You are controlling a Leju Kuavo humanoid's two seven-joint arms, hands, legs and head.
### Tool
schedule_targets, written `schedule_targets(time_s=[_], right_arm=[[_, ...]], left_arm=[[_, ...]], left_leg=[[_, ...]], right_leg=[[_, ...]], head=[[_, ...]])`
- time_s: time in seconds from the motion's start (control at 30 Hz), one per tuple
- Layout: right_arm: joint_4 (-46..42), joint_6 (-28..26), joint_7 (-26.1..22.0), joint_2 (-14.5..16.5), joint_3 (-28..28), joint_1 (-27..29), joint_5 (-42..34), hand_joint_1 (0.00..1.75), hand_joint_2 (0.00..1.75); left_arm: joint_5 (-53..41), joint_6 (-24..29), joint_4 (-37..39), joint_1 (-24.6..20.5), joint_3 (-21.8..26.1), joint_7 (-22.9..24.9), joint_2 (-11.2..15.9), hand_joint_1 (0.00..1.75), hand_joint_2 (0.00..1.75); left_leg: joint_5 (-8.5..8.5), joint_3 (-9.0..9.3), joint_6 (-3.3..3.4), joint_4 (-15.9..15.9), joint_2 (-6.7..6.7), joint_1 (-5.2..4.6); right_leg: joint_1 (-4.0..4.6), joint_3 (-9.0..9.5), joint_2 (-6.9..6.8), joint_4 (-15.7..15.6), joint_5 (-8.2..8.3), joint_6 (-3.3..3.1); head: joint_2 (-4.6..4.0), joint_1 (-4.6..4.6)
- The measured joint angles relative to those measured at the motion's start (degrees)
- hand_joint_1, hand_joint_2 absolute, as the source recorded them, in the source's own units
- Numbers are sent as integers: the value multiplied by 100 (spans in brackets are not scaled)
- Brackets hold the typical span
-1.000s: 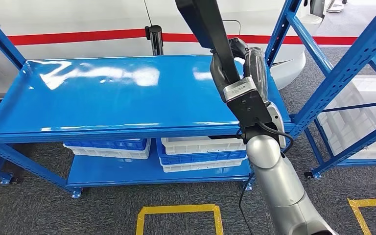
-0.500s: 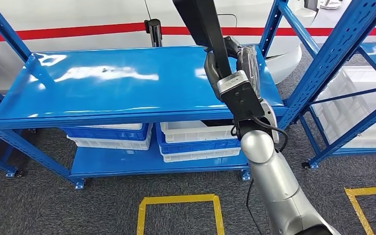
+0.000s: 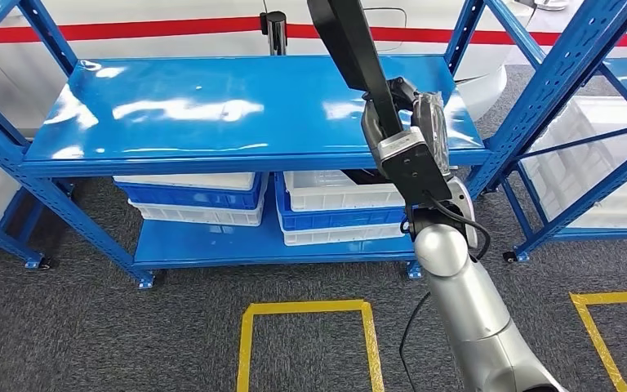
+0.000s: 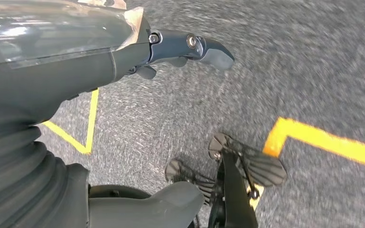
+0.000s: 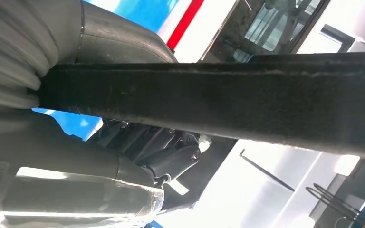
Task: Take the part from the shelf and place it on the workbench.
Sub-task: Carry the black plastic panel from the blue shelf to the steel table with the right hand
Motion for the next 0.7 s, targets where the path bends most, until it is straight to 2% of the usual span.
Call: schedule_targets(time_s=[0.03,0.07,0.1,0.13,0.17,0.2,0.27,0.3,0.33,0.37,0.4,0.43,0.47,0.5,0.53,0.57,0.63,0.67,0.7], right_arm=[[-10,-4,-13,-19,-24,22,12,175,175],[-19,-7,-27,-42,-48,47,22,175,175],[-20,-4,-39,-69,-69,75,25,175,175],[-15,14,-49,-92,-85,91,22,175,175],[-9,39,-60,-109,-93,101,11,175,175],[-3,69,-67,-118,-97,105,-6,175,175],[7,125,-79,-118,-98,99,-55,175,175],[14,143,-82,-118,-98,99,-76,175,175],[23,155,-84,-118,-98,99,-94,175,175],[35,162,-86,-118,-97,98,-105,175,175],[47,167,-86,-117,-97,95,-113,175,175],[55,172,-89,-116,-96,91,-116,175,175],[59,177,-96,-114,-96,86,-117,175,175],[60,181,-110,-111,-93,84,-116,175,175],[58,181,-136,-109,-90,86,-113,175,175],[53,175,-166,-107,-86,99,-105,175,175],[37,152,-225,-120,-78,161,-82,175,175],[22,137,-245,-137,-75,209,-66,175,175],[-2,121,-264,-161,-76,262,-52,175,175]], left_arm=[[20,27,0,-3,27,21,-4,0,175],[39,58,1,-2,49,45,-7,0,175],[68,93,1,1,75,65,-6,0,175],[99,134,1,3,109,75,-4,0,175],[126,167,1,5,141,82,-2,0,175],[150,192,1,8,167,87,0,0,175],[175,213,2,5,203,94,1,0,175],[184,217,2,2,222,96,1,0,175],[193,222,2,-1,246,96,1,0,175],[207,232,2,-3,269,98,2,0,175],[221,244,2,-5,290,102,2,0,175],[233,256,2,-9,305,106,3,0,175],[239,265,2,-17,315,115,-1,0,175],[241,271,2,-27,321,122,-2,0,175],[243,277,2,-38,323,130,-4,0,175],[244,285,2,-46,324,136,-5,0,175],[247,304,3,-49,327,140,-5,0,175],[248,310,3,-48,330,141,-5,0,175],[248,314,3,-48,332,141,-4,0,175]], left_leg=[[64,-19,-24,-12,6,-3],[128,-31,-55,-34,11,-2],[184,-41,-89,-61,14,3],[163,-69,-126,-50,9,13],[22,-114,-164,35,3,25],[-233,-177,-202,229,-4,41],[-852,-322,-277,913,-10,93],[-1029,-371,-318,1280,-10,121],[-1064,-371,-359,1543,-9,153],[-979,-293,-400,1638,-6,190],[-829,-118,-441,1532,-4,231],[-702,144,-479,1254,-3,272],[-677,452,-516,866,-7,296],[-727,706,-521,507,-20,303],[-810,860,-501,252,-31,294],[-874,917,-454,115,-41,264],[-807,838,-296,69,-25,216],[-737,784,-206,54,-11,202],[-659,716,-120,35,6,198]], right_leg=[[30,187,2,-320,-66,-55],[55,257,4,-491,-100,-94],[37,221,7,-521,-59,-119],[7,186,2,-539,11,-152],[-29,148,-4,-553,89,-208],[-68,95,-11,-568,177,-253],[-83,-59,-19,-563,333,-306],[-84,-146,-23,-555,404,-297],[-91,-234,-29,-541,466,-279],[-105,-327,-34,-515,521,-252],[-126,-422,-38,-475,566,-219],[-147,-514,-40,-417,602,-182],[-155,-610,-39,-347,629,-148],[-156,-688,-38,-282,654,-109],[-142,-744,-39,-234,686,-60],[-128,-785,-40,-220,732,-3],[-124,-843,-43,-222,801,113],[-133,-898,-37,-172,734,125],[-142,-985,-30,-27,569,103]], head=[[0,-7],[0,-13],[0,-20],[-1,-17],[-1,-28],[-1,-44],[-1,-72],[-1,-76],[-1,-74],[-1,-76],[-1,-75],[-1,-77],[-1,-84],[-1,-83],[-1,-82],[-1,-80],[-1,-80],[0,-81],[0,-70]])
